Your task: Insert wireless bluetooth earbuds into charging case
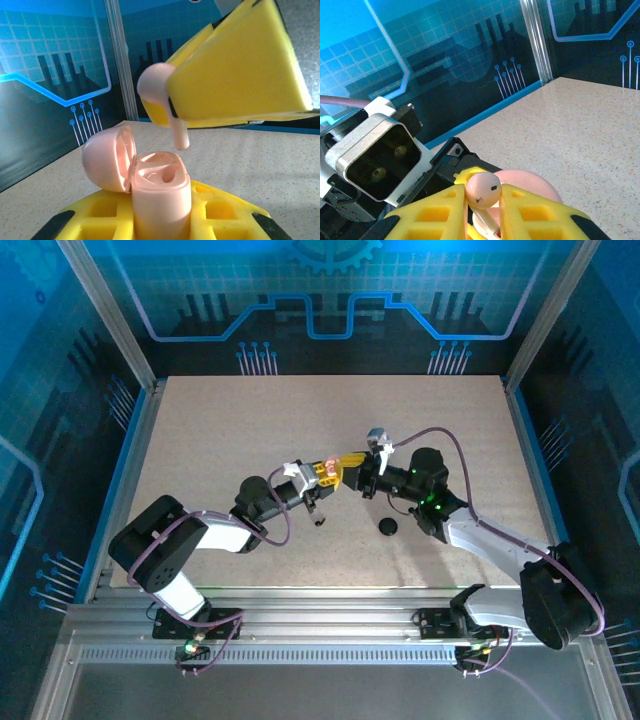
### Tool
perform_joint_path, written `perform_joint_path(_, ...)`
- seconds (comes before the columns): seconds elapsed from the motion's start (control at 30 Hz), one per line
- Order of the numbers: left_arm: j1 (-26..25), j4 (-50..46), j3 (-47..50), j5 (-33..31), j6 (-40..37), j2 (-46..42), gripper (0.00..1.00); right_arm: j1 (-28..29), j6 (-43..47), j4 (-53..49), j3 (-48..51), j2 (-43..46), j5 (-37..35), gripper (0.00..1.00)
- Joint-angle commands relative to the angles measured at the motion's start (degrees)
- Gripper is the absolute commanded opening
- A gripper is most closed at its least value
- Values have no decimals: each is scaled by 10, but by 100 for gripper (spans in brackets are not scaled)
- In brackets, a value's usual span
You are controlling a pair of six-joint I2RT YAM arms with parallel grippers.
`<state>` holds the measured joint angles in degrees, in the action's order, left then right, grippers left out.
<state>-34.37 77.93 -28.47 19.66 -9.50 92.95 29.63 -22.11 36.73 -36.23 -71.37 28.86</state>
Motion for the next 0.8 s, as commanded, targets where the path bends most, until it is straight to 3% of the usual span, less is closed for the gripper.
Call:
perform_joint_path(0.0,-6,24,-12,-8,-15,-16,16,8,-6,26,8,-2,-11,21)
perform_joint_path(0.77,-10,24,-16,-14,-14,-28,16,10,-15,50,11,-25,-24,21)
